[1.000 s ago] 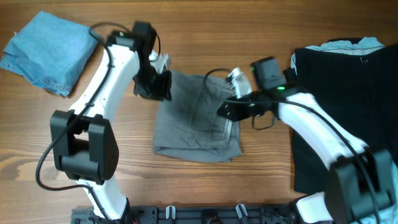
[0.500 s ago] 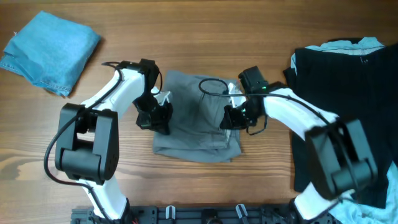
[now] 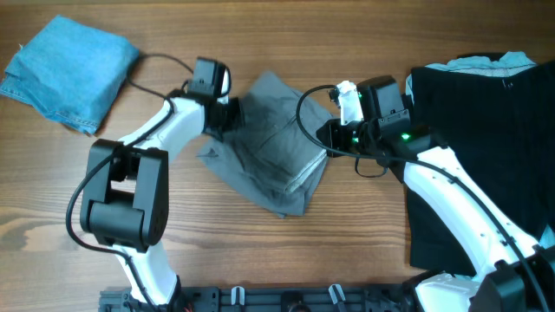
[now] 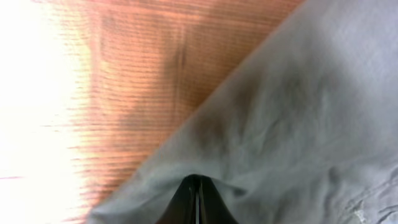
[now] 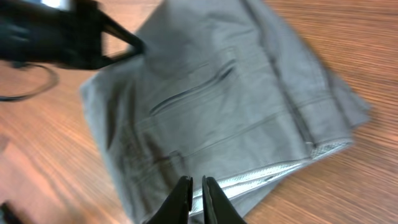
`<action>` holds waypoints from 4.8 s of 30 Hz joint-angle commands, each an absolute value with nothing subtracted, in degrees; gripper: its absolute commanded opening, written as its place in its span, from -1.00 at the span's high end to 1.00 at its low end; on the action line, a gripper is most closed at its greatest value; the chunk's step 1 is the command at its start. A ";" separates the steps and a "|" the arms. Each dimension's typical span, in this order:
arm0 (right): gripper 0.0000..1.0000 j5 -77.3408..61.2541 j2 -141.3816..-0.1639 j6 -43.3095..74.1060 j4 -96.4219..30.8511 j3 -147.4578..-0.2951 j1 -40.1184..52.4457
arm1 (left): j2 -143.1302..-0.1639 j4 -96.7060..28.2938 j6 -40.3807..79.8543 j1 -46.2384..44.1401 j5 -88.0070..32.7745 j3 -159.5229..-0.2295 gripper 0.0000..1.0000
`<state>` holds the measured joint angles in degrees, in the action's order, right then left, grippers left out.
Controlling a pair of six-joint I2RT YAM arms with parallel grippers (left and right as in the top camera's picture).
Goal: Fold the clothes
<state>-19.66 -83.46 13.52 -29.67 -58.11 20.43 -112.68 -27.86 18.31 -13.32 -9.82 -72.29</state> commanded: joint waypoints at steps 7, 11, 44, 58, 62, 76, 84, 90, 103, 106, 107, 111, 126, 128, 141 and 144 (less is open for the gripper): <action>0.90 -9.69 -99.66 15.59 -21.50 -57.82 20.27 | -110.72 -73.63 12.82 -12.29 -7.66 -100.86 -1.00; 0.91 -11.27 -107.09 15.70 -21.26 -57.82 20.27 | -106.28 -82.74 16.86 -12.32 -11.05 -100.77 -0.95; 0.91 -12.08 -107.09 16.45 -24.01 -57.87 20.27 | -98.04 -1.04 55.35 -13.58 -23.51 -36.12 0.30; 0.81 -28.40 -103.07 6.15 -23.64 -58.59 20.29 | -97.30 -11.66 40.07 -1.87 -36.25 -41.54 -0.77; 0.81 -28.08 -106.21 5.80 -22.13 -58.61 20.27 | -97.38 -11.77 47.55 -1.87 -32.42 -41.47 -0.83; 0.90 -27.03 -107.11 4.64 -23.22 -58.61 20.25 | -106.39 2.92 47.88 -8.38 -25.74 -41.54 0.92; 0.89 -27.07 -92.47 6.70 -29.47 -58.67 16.38 | -97.03 -21.17 24.56 -1.52 -33.63 -59.51 0.92; 0.88 -27.05 -86.94 8.97 -28.53 -58.65 15.88 | -96.07 -32.86 22.92 -0.43 -33.50 -72.99 0.92; 0.88 -26.63 -89.06 9.02 -26.87 -58.65 15.88 | -94.85 -23.42 25.93 3.36 -37.67 -84.31 0.92; 0.88 -26.63 -89.06 9.21 -26.87 -58.65 15.88 | -95.46 -13.15 26.00 7.16 -37.67 -85.76 0.92; 0.88 -26.65 -89.06 9.63 -26.87 -58.65 15.88 | -96.47 -8.19 26.17 9.04 -37.47 -85.76 0.92; 0.88 -26.65 -89.06 10.68 -27.29 -58.65 15.88 | -103.79 5.63 26.20 16.27 -37.63 -86.02 0.92; 0.88 -26.61 -89.06 10.68 -32.86 -58.65 15.88 | -116.51 -13.63 22.39 41.08 -41.15 -90.26 -0.38; 0.87 -26.61 -89.06 10.68 -32.93 -58.65 15.88 | -114.91 -16.97 20.86 42.30 -41.15 -90.26 -0.38; 0.87 -25.71 -89.06 12.14 -34.70 -58.65 15.88 | -117.75 -21.78 6.70 24.60 -16.62 -90.24 0.92; 0.88 -25.78 -88.88 12.21 -34.63 -58.67 15.88 | -121.80 -27.88 6.85 22.48 -12.71 -90.24 0.92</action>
<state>-26.52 -88.20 11.20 -34.61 -58.63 15.79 -117.73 -23.66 8.56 23.09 -21.67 -90.17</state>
